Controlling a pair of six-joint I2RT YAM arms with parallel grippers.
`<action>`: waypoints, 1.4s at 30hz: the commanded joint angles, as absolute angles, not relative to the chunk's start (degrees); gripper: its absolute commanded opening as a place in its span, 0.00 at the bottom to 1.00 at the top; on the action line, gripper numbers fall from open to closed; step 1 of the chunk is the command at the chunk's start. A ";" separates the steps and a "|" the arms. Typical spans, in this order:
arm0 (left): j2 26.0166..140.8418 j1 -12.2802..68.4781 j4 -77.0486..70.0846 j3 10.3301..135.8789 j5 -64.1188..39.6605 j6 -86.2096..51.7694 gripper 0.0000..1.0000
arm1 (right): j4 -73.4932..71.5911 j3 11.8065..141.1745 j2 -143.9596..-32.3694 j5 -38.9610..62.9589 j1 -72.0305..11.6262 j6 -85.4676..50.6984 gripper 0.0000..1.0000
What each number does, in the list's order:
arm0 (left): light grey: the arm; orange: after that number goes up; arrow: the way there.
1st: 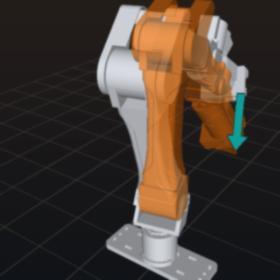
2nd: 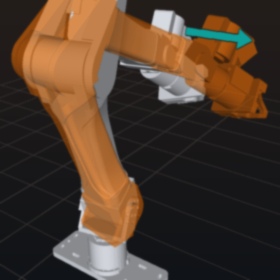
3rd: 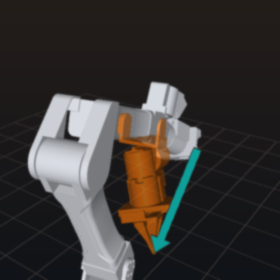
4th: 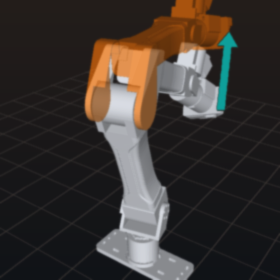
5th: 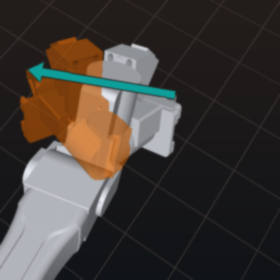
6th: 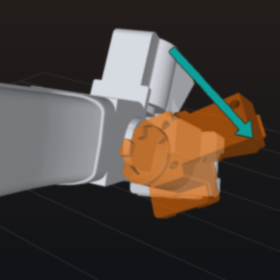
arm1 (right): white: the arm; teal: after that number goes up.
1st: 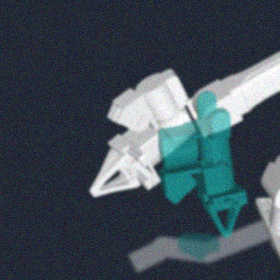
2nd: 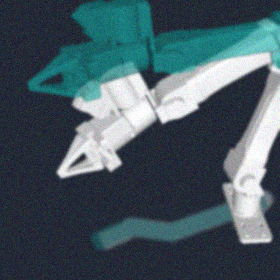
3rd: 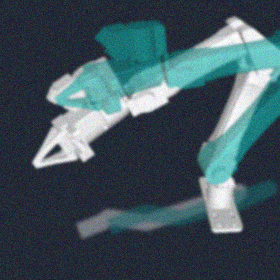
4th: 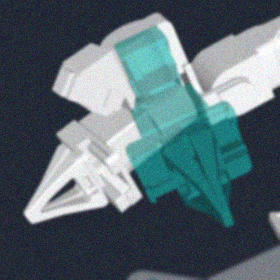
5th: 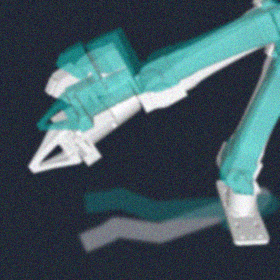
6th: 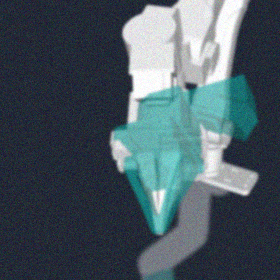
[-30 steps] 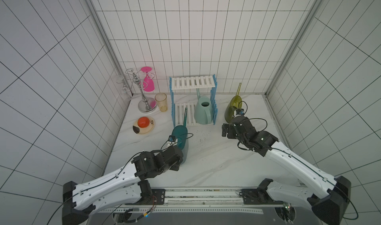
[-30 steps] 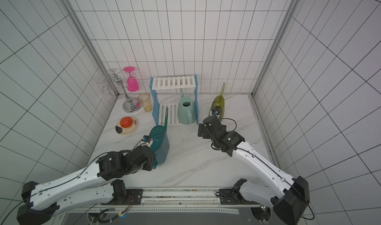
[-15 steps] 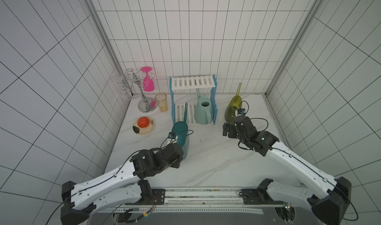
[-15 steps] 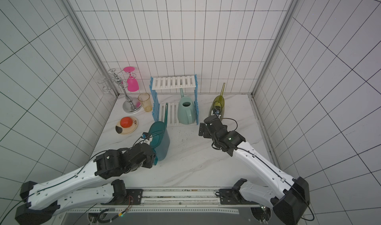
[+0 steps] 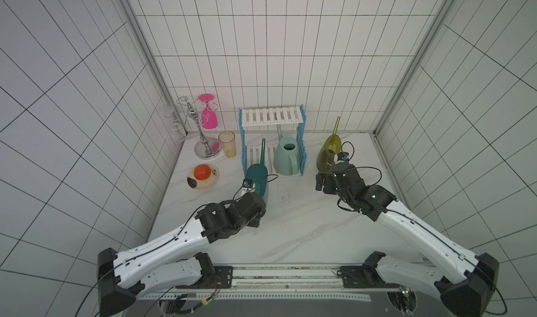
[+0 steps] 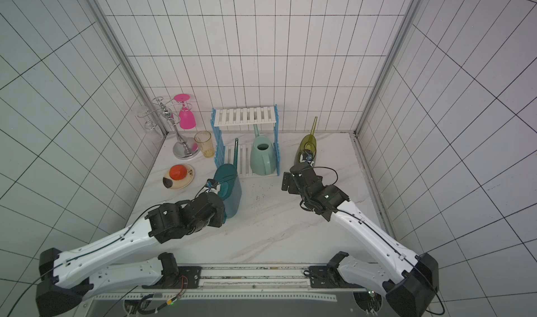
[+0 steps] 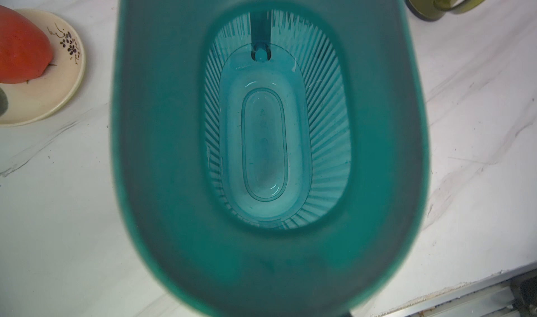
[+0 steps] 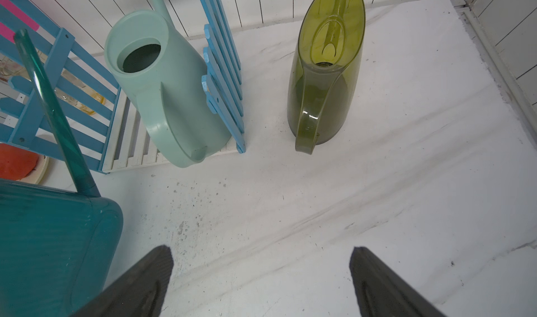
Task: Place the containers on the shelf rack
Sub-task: 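Place the container on the shelf.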
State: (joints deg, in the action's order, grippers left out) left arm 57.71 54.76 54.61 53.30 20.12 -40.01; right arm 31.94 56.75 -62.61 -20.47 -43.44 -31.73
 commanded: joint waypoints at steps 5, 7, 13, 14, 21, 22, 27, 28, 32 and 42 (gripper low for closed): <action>62.19 47.12 46.89 58.62 15.66 -32.42 0.00 | 31.79 57.26 -62.52 -20.90 -42.88 -31.21 0.99; 63.50 45.65 46.38 59.16 14.51 -31.20 0.00 | 31.82 57.30 -62.41 -21.08 -42.89 -31.12 0.99; 66.62 42.17 44.26 60.59 12.07 -28.30 0.00 | 32.25 57.57 -62.51 -21.20 -42.89 -30.87 0.99; 67.16 41.99 44.26 61.13 12.12 -27.83 0.00 | 32.26 57.50 -62.37 -21.18 -42.89 -30.89 0.99; 70.00 39.42 44.04 64.14 11.77 -26.15 0.00 | 32.26 57.30 -61.44 -21.75 -42.80 -30.70 0.99; 70.30 39.11 43.82 64.42 11.59 -25.89 0.00 | 32.26 57.30 -61.39 -21.79 -42.80 -30.71 0.99; 71.73 36.78 41.92 65.18 10.73 -25.06 0.00 | 32.26 57.23 -61.61 -21.72 -42.76 -30.59 0.99; 72.03 36.46 41.66 65.52 10.50 -24.84 0.00 | 32.26 57.14 -61.69 -21.67 -42.74 -30.65 0.99; 73.72 35.80 40.54 67.14 10.68 -24.09 0.00 | 32.33 56.74 -61.49 -21.56 -42.71 -30.68 0.99; 80.54 33.48 36.43 70.79 9.66 -22.56 0.00 | 33.46 56.95 -60.52 -21.77 -42.39 -30.15 0.99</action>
